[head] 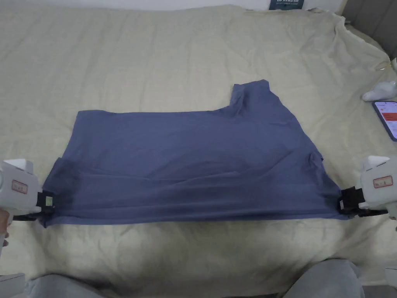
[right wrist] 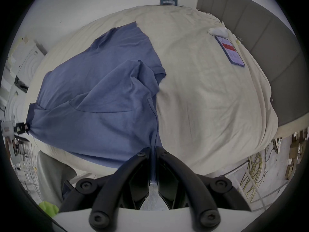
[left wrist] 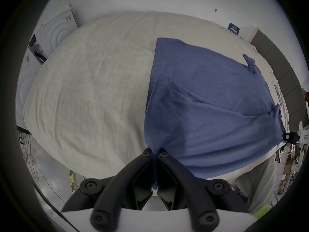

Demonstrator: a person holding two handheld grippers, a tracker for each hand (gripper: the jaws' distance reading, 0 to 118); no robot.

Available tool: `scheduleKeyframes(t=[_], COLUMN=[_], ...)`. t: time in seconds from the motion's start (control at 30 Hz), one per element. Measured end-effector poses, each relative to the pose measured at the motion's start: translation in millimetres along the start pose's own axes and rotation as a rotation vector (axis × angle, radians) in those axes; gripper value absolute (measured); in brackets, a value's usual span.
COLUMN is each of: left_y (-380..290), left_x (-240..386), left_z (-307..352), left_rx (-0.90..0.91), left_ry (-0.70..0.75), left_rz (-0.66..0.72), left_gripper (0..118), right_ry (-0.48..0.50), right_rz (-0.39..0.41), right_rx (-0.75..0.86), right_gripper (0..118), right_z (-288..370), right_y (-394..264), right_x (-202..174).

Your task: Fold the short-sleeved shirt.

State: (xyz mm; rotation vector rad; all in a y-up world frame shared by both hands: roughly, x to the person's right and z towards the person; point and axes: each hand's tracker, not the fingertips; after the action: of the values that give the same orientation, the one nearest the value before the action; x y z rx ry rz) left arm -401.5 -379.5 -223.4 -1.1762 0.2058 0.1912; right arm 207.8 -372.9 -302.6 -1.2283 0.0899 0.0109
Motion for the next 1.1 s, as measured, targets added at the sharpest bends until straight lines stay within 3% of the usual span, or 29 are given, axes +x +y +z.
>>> scheduleKeyframes(t=[0.03,0.07,0.1,0.13,0.17,0.2,0.23,0.4,0.67,0.8,0.87,0.97,1.0,1.07,1.1], left_y=[-2,-5,-5,-6,-6,-4,-1,12,-3,-16,-23,-31,-32,-35,-36], left_x=[0,0,-2,-5,-7,-8,-11,0,63,92,103,115,116,118,118], left_z=[-2,-2,-3,-1,5,13,22,70,123,129,128,128,126,126,125], left_rx=[0.011,0.025,0.039,0.053,0.07,0.096,0.138,0.404,0.868,1.001,1.034,1.05,1.052,1.046,1.044], left_ry=[0.007,0.032,0.086,0.104,0.113,0.119,0.111,0.147,-0.02,0.015,0.0,0.003,0.001,-0.035,-0.042], left_rz=[0.015,0.028,0.032,0.029,0.039,0.058,0.078,0.101,0.108,0.025,-0.042,-0.078,-0.079,-0.087,-0.088], left_gripper=[15,34,71,94,107,109,109,110,111,109,103,75,57,28,15], right_ry=[0.006,0.012,0.006,-0.008,-0.041,-0.066,-0.09,-0.181,-0.093,-0.109,-0.066,-0.039,-0.031,-0.018,-0.015], right_rz=[-0.015,-0.017,-0.021,-0.015,0.005,0.023,0.038,0.03,-0.001,0.063,0.062,0.039,0.037,0.032,0.026], right_rx=[-0.004,0.001,0.025,0.038,0.048,0.066,0.09,0.35,0.881,0.98,1.011,1.029,1.038,1.052,1.047], right_gripper=[5,5,14,34,65,100,109,108,108,109,109,105,96,61,35], right_z=[1,-1,-1,2,7,11,16,65,131,133,131,128,128,128,127], right_y=[-3,-6,-7,-7,-7,-7,-8,6,-10,-21,-26,-33,-35,-40,-38], right_x=[-4,-5,-7,-9,-11,-12,-13,-18,-59,-84,-93,-104,-106,-110,-110])
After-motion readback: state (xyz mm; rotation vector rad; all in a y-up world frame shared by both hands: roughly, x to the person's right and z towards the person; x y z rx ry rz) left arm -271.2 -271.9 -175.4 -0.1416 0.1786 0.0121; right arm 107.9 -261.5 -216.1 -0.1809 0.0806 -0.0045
